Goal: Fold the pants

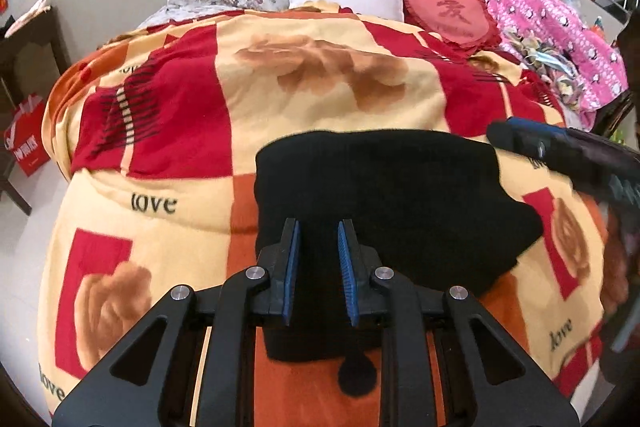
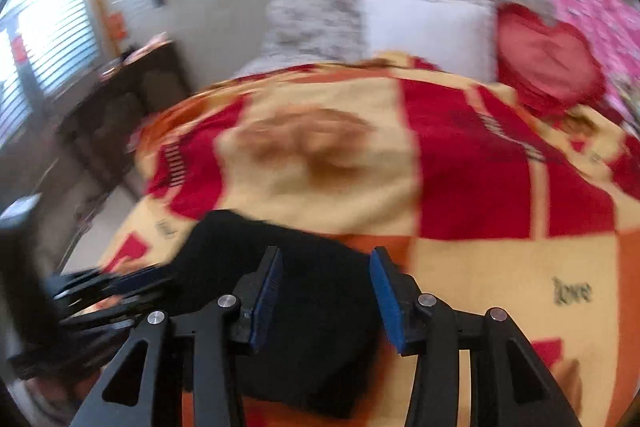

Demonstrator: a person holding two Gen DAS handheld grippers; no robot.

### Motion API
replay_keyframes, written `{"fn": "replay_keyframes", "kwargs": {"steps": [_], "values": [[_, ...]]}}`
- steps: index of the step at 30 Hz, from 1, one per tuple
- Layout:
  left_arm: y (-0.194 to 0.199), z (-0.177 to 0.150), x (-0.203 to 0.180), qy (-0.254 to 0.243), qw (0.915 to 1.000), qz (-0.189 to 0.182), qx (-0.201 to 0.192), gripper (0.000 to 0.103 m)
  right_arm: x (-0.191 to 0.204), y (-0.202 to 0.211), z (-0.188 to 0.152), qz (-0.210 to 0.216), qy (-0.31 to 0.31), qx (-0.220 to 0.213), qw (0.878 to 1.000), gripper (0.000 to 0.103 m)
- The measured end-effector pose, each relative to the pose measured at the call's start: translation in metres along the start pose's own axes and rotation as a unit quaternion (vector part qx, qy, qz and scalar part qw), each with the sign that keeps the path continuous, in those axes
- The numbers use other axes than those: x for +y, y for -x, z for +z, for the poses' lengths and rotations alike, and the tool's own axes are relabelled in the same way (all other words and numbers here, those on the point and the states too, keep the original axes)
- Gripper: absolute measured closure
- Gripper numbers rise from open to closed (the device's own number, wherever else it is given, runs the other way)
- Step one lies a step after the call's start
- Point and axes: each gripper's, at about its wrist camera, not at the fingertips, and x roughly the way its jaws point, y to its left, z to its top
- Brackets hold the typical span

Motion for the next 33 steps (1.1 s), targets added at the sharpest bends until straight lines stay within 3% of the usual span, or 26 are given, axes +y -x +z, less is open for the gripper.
{"fn": "replay_keyframes", "kwargs": {"steps": [6, 10, 13, 16, 18, 21, 24, 28, 33], "values": [[-0.01, 0.003, 0.001, 0.003, 1.0, 0.005, 0.005, 0.084, 0.015, -0.018, -0.048, -0.055, 0.031, 0.056, 0.996, 0.059], [-0.015, -0.001, -0.003, -0.003, 0.9999, 0.009, 0.007, 0.083, -0.001, -0.013, -0.073, -0.054, 0.015, 0.035, 0.998, 0.052], [-0.012, -0.003, -0.004, -0.006, 0.9998, 0.02, 0.002, 0.083, -0.013, -0.009, -0.067, -0.031, -0.025, 0.033, 0.999, 0.052], [-0.009, -0.004, 0.001, 0.011, 0.9996, 0.028, 0.003, 0.074, -0.011, -0.002, -0.058, -0.066, -0.014, 0.012, 0.998, 0.052], [-0.009, -0.004, 0.005, 0.02, 0.9991, 0.036, 0.003, 0.061, -0.008, 0.002, -0.051, -0.064, -0.014, -0.002, 0.998, 0.052], [-0.013, -0.004, 0.01, 0.034, 0.9989, 0.031, 0.006, 0.058, -0.003, -0.003, -0.043, -0.048, -0.007, -0.006, 0.999, 0.052], [-0.015, -0.005, 0.013, 0.039, 0.9987, 0.032, 0.005, 0.053, 0.0, -0.019, -0.035, -0.062, -0.001, -0.001, 0.998, 0.052], [-0.019, -0.004, 0.015, 0.042, 0.9987, 0.028, 0.007, 0.051, -0.011, -0.054, -0.026, -0.082, -0.014, 0.03, 0.996, 0.052], [-0.023, -0.001, 0.016, 0.046, 0.9986, 0.025, 0.012, 0.051, -0.02, -0.065, -0.018, -0.079, -0.027, 0.024, 0.996, 0.052]]}}
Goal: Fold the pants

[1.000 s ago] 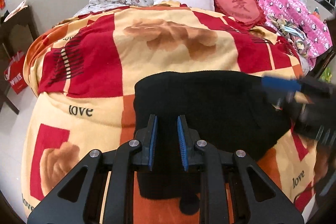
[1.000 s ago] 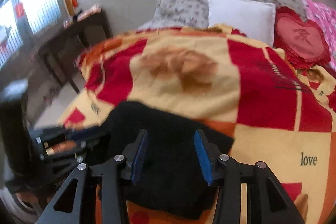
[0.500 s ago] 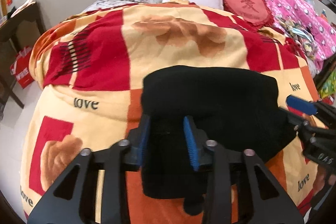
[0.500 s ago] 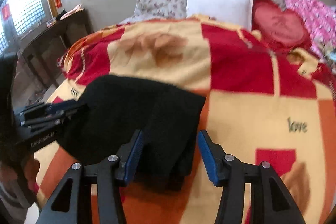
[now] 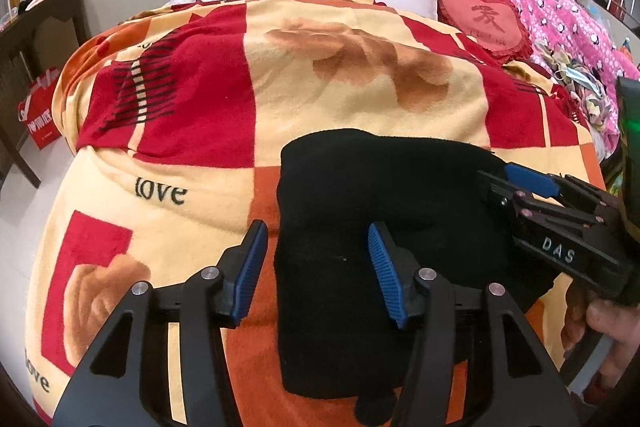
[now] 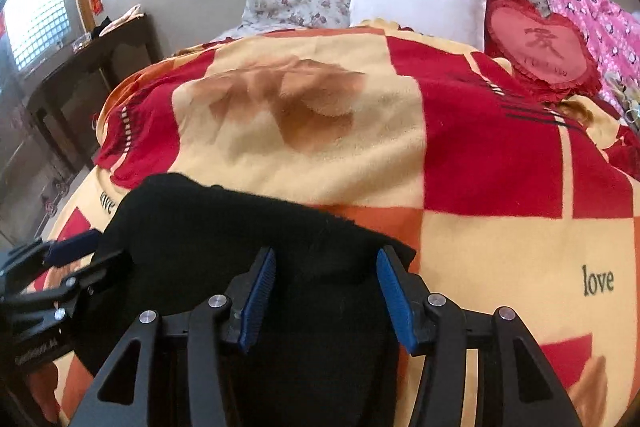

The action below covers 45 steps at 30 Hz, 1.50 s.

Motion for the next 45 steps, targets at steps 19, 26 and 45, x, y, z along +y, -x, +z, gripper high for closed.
{"fn": "replay_keyframes", "kwargs": {"steps": [19, 26, 45], "values": [[0.029, -0.031, 0.018, 0.035, 0.999, -0.025, 0.012, 0.051, 0.018, 0.06, -0.048, -0.003, 0.034, 0.005, 0.999, 0.052], [0.023, -0.038, 0.015, 0.032, 0.999, -0.023, 0.021, 0.05, 0.012, 0.053, -0.064, 0.006, 0.017, 0.013, 1.0, 0.051], [0.033, -0.032, 0.013, 0.017, 0.9998, 0.009, 0.003, 0.045, 0.023, 0.085, -0.054, 0.002, 0.033, -0.019, 0.999, 0.048]]}}
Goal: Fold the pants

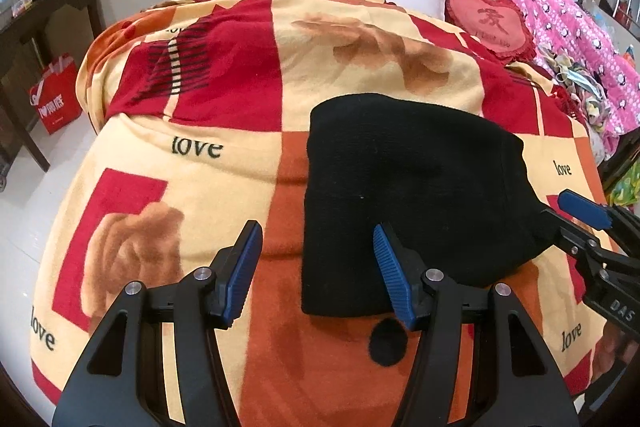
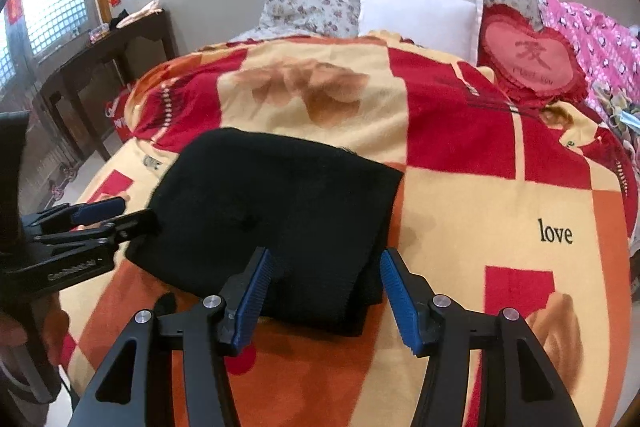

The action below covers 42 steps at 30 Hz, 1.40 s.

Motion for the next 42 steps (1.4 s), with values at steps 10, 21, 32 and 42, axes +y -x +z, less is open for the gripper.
{"fn": "replay_keyframes", "kwargs": {"steps": [10, 21, 32, 42], "values": [[-0.006, -0.004, -0.004, -0.003, 1.0, 0.001, 0.008, 0.045, 0.008, -0.021, -0.02, 0.0, 0.003, 0.037, 0.999, 0.048], [-0.005, 0.005, 0.001, 0.01, 0.9997, -0.02, 0.012, 0.045, -0.017, -0.009, -0.002, 0.002, -0.041, 0.008, 0.999, 0.048], [-0.031, 0.028, 0.002, 0.008, 0.9981, -0.048, 0.039, 0.04, -0.056, -0.059, 0.009, 0.061, -0.129, 0.035, 0.989, 0.045], [-0.047, 0.036, 0.019, 0.057, 0.9901, -0.113, 0.061, 0.025, -0.058, -0.076, 0.005, 0.137, -0.159, 0.046, 0.977, 0.035]]}}
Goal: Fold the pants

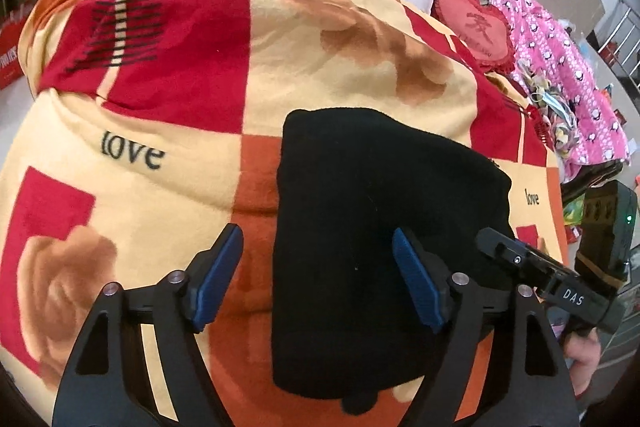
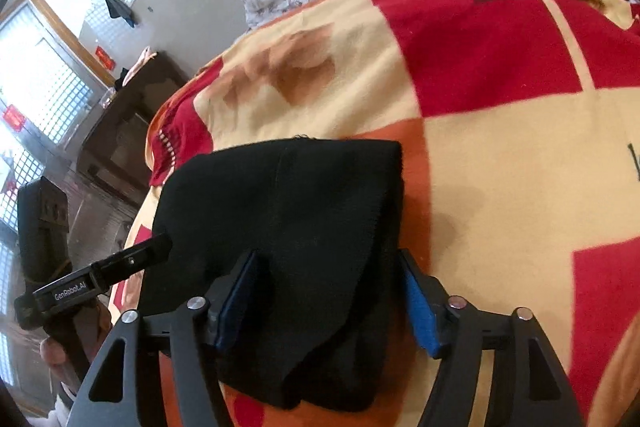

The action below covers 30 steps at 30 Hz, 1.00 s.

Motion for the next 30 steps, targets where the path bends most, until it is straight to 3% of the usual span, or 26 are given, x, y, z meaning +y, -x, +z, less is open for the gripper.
{"fn": "replay_keyframes", "kwargs": {"steps": [21, 25, 30], "values": [[-0.015, 0.003, -0.016, -0.017, 0.9998, 0.009, -0.002, 0.023, 0.005, -0.002, -0.002, -0.012, 0.02, -0.021, 1.0, 0.028], [-0.015, 0.002, -0.021, -0.032, 0.9993, 0.015, -0.011, 0.025, 0.007, 0.0, -0.004, -0.018, 0.024, -0.033, 0.999, 0.037], [-0.008, -0.001, -0.025, -0.037, 0.9989, 0.015, -0.025, 0.042, 0.014, 0.011, -0.005, -0.029, 0.036, -0.052, 0.998, 0.056]]}}
